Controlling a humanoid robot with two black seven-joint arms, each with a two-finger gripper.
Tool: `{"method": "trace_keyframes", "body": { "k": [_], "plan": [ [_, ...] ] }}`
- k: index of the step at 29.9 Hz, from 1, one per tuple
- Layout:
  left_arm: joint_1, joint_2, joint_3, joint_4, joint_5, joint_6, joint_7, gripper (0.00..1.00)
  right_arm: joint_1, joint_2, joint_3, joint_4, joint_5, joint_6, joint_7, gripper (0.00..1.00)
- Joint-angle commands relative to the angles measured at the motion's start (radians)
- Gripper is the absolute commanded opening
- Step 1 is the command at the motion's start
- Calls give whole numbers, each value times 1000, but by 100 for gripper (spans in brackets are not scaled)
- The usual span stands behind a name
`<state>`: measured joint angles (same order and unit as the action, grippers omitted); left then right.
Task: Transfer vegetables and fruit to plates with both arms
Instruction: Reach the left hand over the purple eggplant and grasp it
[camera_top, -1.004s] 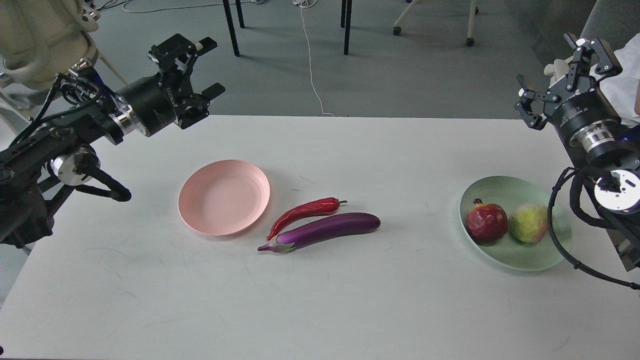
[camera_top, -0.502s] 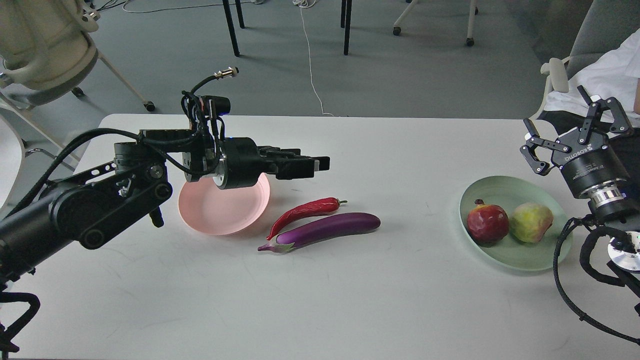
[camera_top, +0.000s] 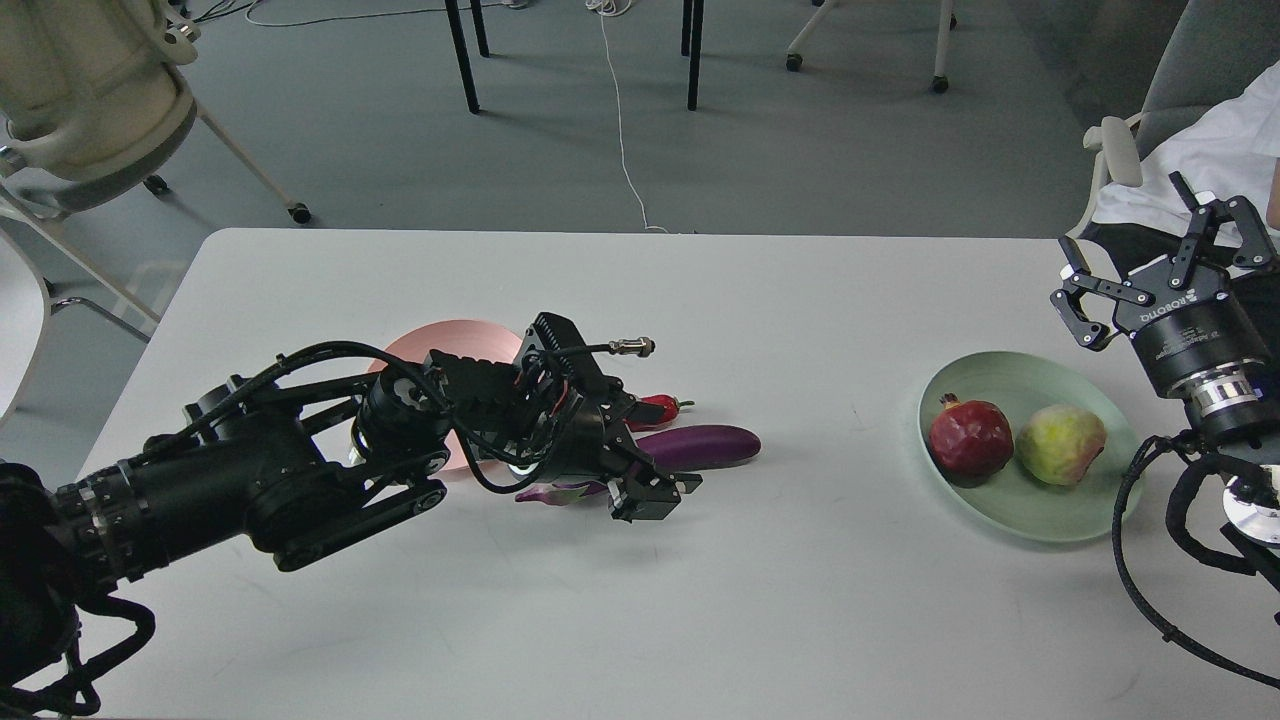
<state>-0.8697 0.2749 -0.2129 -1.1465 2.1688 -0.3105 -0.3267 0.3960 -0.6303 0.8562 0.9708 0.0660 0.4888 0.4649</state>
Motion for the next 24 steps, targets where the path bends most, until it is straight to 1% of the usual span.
{"method": "trace_keyframes", "body": {
  "k": [1, 5, 9, 12, 14, 17, 20, 24],
  "plan": [
    [8, -20, 13, 42, 13, 2, 1, 78, -9, 0, 3, -1, 0, 0, 1, 98],
    [6, -26, 44, 67, 13, 33, 1, 76, -19, 0, 7, -1, 0, 0, 3, 98],
    [8, -28, 46, 94, 13, 37, 6, 73, -19, 1, 9, 0, 0, 0, 3, 98],
    [8, -28, 46, 108, 13, 37, 5, 68, -19, 3, 18, 0, 0, 0, 3, 98],
    [8, -28, 46, 108, 13, 37, 5, 62, -19, 3, 21, 0, -3, 0, 3, 98],
    [9, -28, 46, 108, 13, 37, 3, 48, -20, 3, 21, -1, -3, 0, 3, 98],
    [8, -26, 47, 108, 13, 37, -3, 38, -19, 3, 23, -1, -3, 0, 3, 98],
    [6, -25, 46, 105, 13, 36, -5, 29, -19, 3, 24, -1, -3, 0, 3, 98]
  ]
}}
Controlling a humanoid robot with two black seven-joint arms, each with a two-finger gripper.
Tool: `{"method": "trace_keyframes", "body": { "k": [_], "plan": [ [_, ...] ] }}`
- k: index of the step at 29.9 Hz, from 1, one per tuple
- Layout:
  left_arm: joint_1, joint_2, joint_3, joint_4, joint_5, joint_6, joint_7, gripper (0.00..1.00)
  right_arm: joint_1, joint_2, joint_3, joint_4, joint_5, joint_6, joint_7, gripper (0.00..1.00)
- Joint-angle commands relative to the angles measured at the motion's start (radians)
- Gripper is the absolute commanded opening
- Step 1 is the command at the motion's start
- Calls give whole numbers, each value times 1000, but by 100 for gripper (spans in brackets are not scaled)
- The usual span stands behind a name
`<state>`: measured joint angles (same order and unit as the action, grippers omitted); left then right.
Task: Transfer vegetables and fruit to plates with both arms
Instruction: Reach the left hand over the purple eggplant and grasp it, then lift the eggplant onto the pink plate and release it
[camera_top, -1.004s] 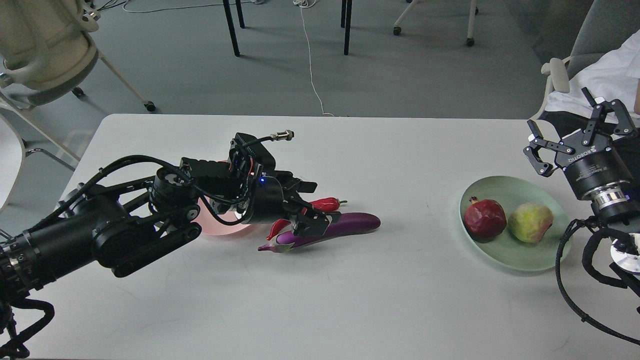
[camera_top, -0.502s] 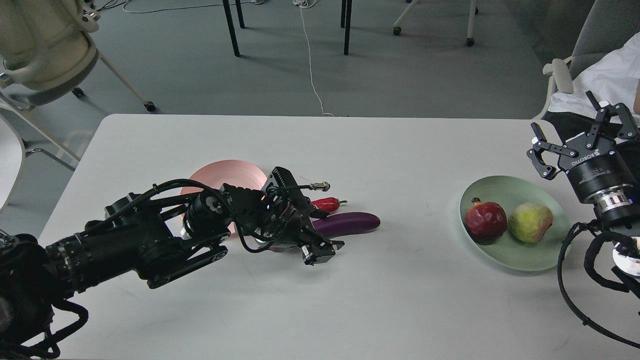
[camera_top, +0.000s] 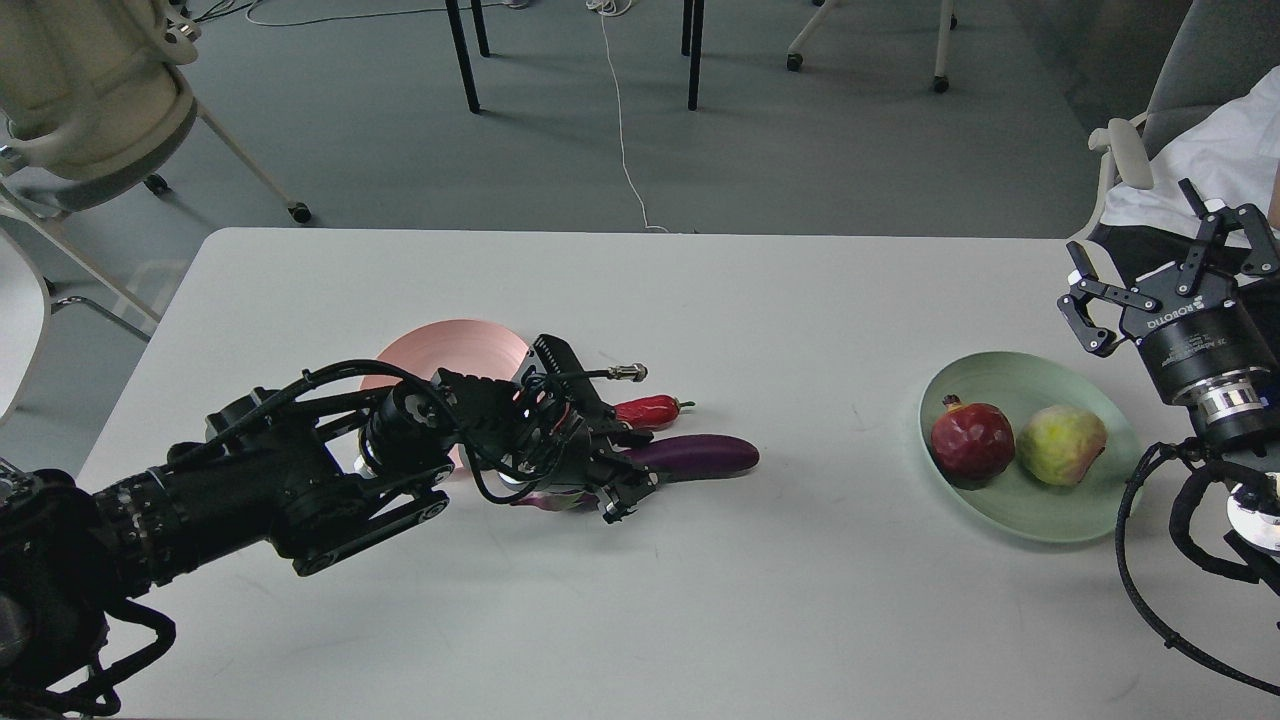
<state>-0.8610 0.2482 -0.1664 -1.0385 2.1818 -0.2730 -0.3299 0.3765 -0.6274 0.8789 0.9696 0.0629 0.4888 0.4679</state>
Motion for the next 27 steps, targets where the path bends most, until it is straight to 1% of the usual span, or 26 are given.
{"method": "trace_keyframes", "body": {
  "k": [1, 3, 6, 9, 12, 14, 16, 18, 20, 22, 24, 27],
  "plan": [
    [-3, 0, -2, -11, 0, -3, -1, 27, 1, 0, 2, 0, 0, 0, 0, 98],
    [-7, 0, -5, -26, 0, -5, -1, 27, 1, 0, 6, 0, 0, 0, 0, 98],
    [-18, 45, -33, -113, -19, 0, -9, 27, 1, 0, 8, -3, 0, 0, 0, 98],
    [-59, 175, -74, -189, -193, -9, -15, 27, 1, -2, 8, -6, 0, 0, -2, 98],
    [-93, 282, -71, -189, -344, -9, -17, 27, 1, 0, 6, -5, 0, 0, 0, 98],
    [-104, 345, -68, -175, -385, -9, -18, 27, 2, 0, 8, -3, 0, 0, 0, 98],
    [-102, 396, -68, -140, -387, -3, -29, 28, 7, 0, 8, 0, 0, 0, 0, 98],
    [-98, 416, -68, -82, -384, 1, -66, 28, 10, 0, 8, -3, 0, 0, -2, 98],
    [-93, 407, -67, 3, -379, 3, -99, 28, 10, 0, 6, -5, -2, 0, -2, 98],
    [-75, 395, -58, 82, -378, 4, -104, 28, 10, 0, 5, -5, -2, 0, -2, 98],
    [-55, 361, -29, 138, -378, 8, -106, 28, 10, 0, 2, -3, -2, 0, -2, 98],
    [-50, 335, 11, 201, -379, 50, -106, 28, 12, 0, 3, -3, -2, 0, -2, 98]
  ]
}}
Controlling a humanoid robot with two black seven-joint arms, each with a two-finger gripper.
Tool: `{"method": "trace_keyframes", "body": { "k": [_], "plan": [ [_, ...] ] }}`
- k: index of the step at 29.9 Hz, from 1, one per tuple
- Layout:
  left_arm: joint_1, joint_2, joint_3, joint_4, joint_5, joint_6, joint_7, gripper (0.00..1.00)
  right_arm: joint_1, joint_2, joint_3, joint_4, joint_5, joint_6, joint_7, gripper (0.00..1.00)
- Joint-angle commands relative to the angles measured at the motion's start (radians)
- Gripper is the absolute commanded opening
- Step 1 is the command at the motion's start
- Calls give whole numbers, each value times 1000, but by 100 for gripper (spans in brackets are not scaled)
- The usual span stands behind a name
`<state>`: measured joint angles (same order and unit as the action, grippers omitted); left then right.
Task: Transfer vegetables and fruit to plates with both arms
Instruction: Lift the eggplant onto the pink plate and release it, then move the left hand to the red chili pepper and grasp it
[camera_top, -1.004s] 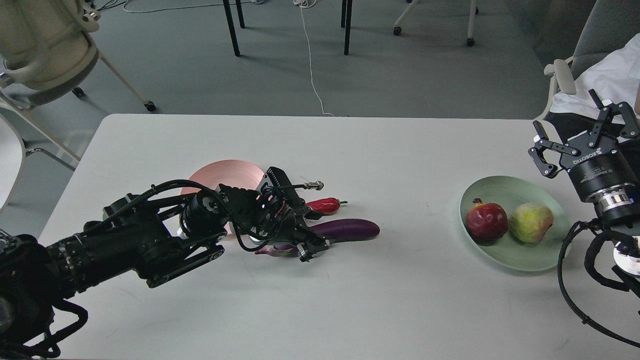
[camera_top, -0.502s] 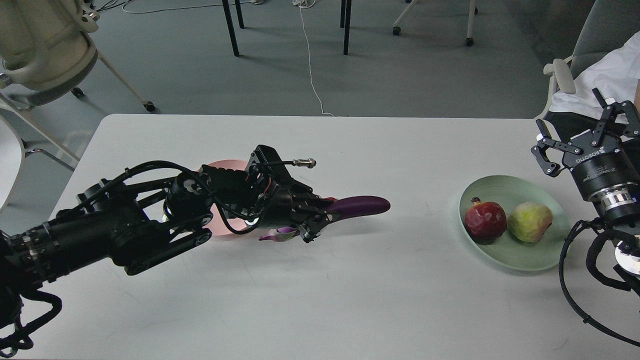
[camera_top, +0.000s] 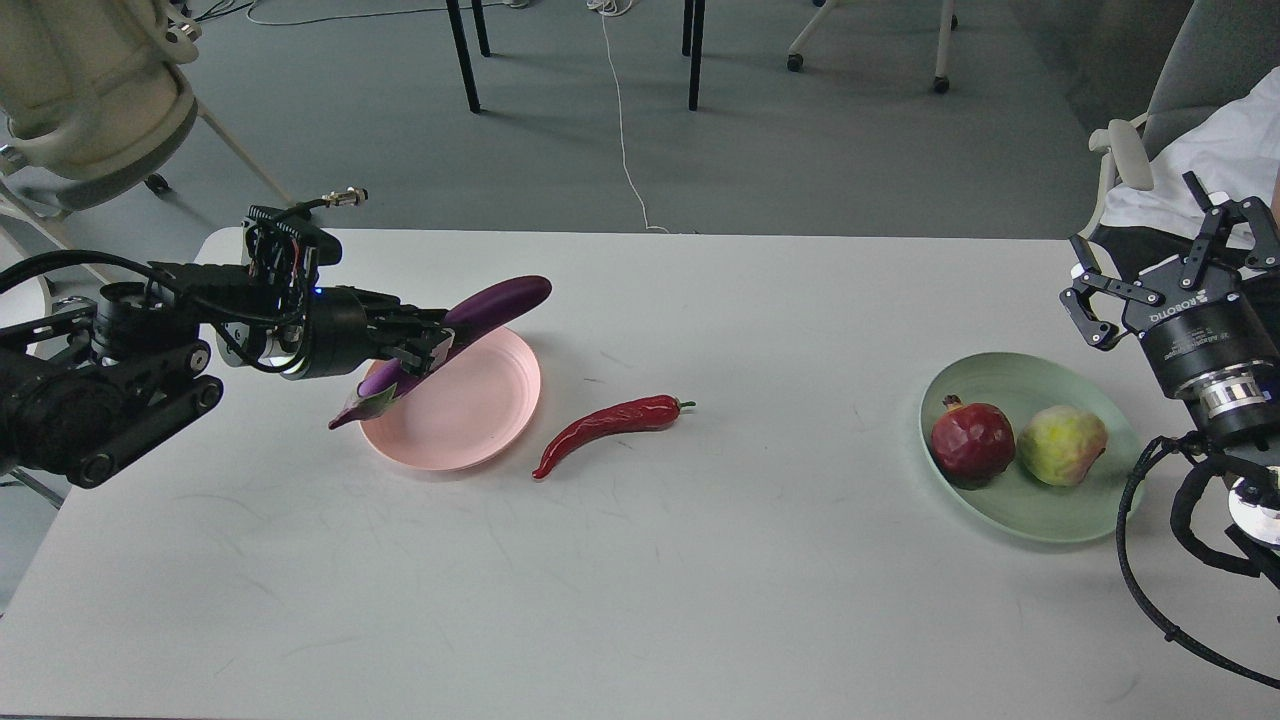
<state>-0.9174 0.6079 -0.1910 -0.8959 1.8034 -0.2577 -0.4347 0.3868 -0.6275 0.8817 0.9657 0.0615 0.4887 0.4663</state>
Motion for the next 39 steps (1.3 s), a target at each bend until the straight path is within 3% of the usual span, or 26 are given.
{"method": "trace_keyframes", "body": {
  "k": [1, 8, 10, 12, 20, 29, 35, 39],
  "plan": [
    [8, -36, 51, 77, -3, 54, -1, 28, 1, 0, 0, 1, 0, 0, 0, 98],
    [6, -69, 97, 118, -15, 81, -1, 33, 1, 0, 0, 1, -2, 0, 0, 98],
    [6, -69, 97, 118, -16, 81, 1, 46, 0, 0, -1, 1, -2, 0, 0, 98],
    [6, -69, 96, 118, -18, 83, 2, 67, 0, 0, -3, 1, -2, 0, 0, 98],
    [-9, -62, 85, 117, -110, 75, -6, 85, 0, 0, -3, -1, -2, 0, 0, 98],
    [-184, -85, 91, 16, -216, 2, 4, 88, -6, -9, 5, -8, 0, 0, 0, 98],
    [-218, -278, 102, -29, -168, 3, 14, 88, -6, -11, 22, -50, 1, 0, 2, 98],
    [-206, -376, 154, -18, 6, 8, 21, 86, -8, -9, 48, -81, 1, 0, 0, 99]
  ]
}}
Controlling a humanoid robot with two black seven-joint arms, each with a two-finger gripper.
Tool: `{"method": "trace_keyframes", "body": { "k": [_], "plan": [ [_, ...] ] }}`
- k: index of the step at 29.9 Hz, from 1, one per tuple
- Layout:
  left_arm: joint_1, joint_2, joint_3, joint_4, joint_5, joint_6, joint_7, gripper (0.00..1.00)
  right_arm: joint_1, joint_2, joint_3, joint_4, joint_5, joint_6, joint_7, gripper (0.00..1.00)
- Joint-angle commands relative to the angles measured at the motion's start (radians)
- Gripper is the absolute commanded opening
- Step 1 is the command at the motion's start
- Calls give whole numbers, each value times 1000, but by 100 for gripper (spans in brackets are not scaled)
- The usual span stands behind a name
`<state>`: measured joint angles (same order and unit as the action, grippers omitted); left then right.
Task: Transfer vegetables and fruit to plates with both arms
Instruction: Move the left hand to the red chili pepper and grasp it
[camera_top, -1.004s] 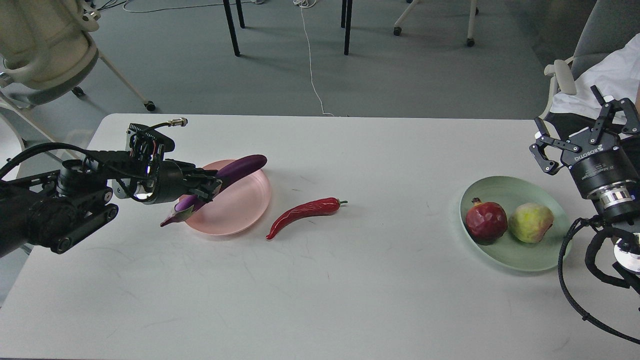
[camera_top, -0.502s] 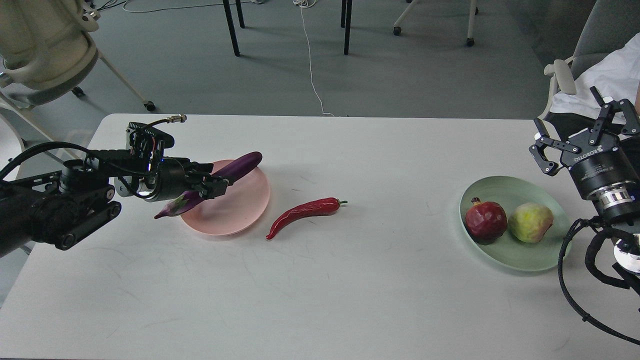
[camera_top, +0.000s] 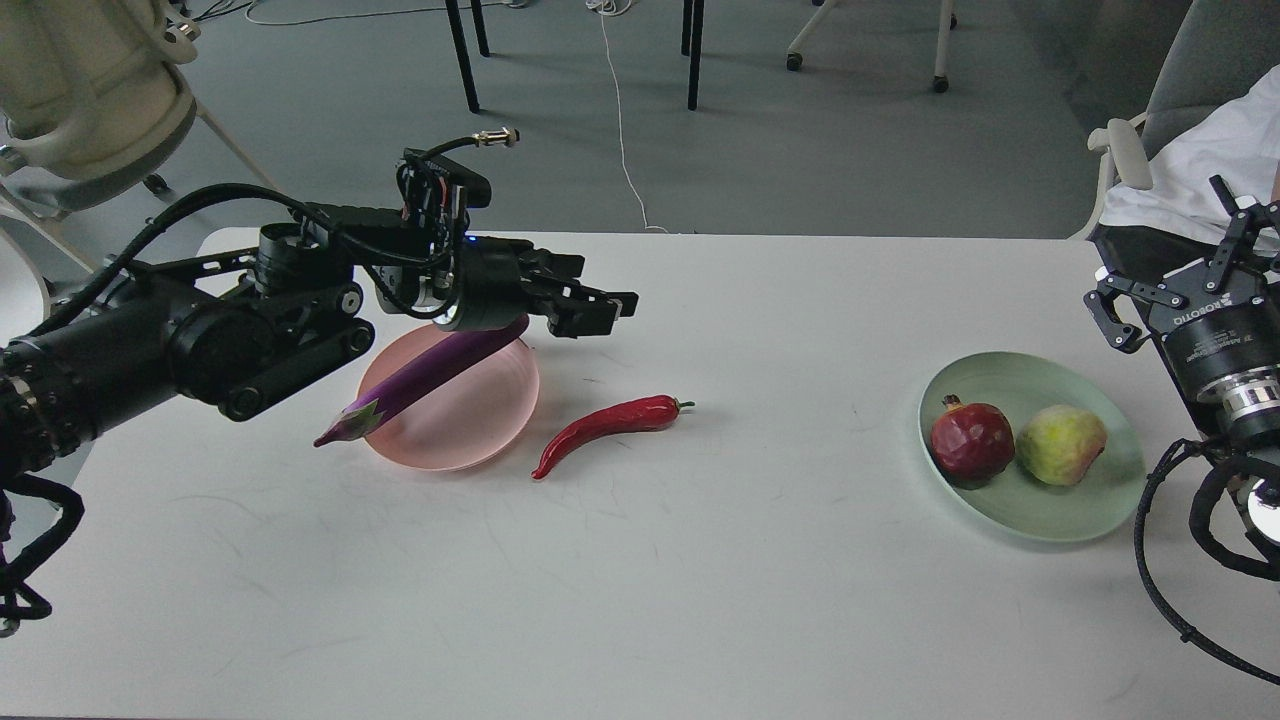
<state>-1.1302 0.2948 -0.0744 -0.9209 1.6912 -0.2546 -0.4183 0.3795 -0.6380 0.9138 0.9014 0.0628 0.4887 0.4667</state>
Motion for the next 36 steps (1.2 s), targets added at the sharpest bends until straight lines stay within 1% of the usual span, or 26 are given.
{"method": "trace_keyframes", "body": {
  "k": [1, 4, 7, 8, 9, 14, 18, 20, 25, 29, 34, 36],
  "plan": [
    [9, -81, 59, 11, 167, 9, 7, 86, -1, 1, 20, -16, 0, 0, 0, 99],
    [10, -123, 122, 17, 246, 38, 18, 86, -1, 1, 34, -16, 3, 0, 0, 98],
    [13, -129, 180, 43, 252, 66, 36, 86, -4, 0, 36, -16, 6, 0, 1, 98],
    [13, -129, 194, 57, 252, 72, 41, 83, -4, 0, 36, -16, 6, 0, 0, 98],
    [13, -129, 208, 68, 252, 80, 42, 78, -5, 0, 36, -16, 6, 0, 1, 98],
    [35, -129, 225, 111, 252, 93, 43, 74, -7, 1, 37, -16, 6, 0, 1, 98],
    [53, -129, 226, 128, 252, 94, 39, 69, -7, 6, 42, -15, 6, 0, 1, 98],
    [61, -129, 228, 129, 252, 93, 39, 64, -7, 8, 43, -15, 6, 0, 1, 98],
    [73, -128, 228, 145, 252, 93, 35, 40, -7, 8, 43, -15, 6, 0, 1, 98],
    [78, -126, 228, 146, 252, 94, 38, 24, -8, 8, 42, -13, 6, 0, 1, 98],
    [69, -125, 223, 132, 248, 93, 35, 15, -8, 8, 43, -10, 6, 0, 1, 98],
    [58, -114, 213, 117, 240, 93, 35, 14, -8, 8, 43, -9, 6, 0, 1, 98]
  ]
}}
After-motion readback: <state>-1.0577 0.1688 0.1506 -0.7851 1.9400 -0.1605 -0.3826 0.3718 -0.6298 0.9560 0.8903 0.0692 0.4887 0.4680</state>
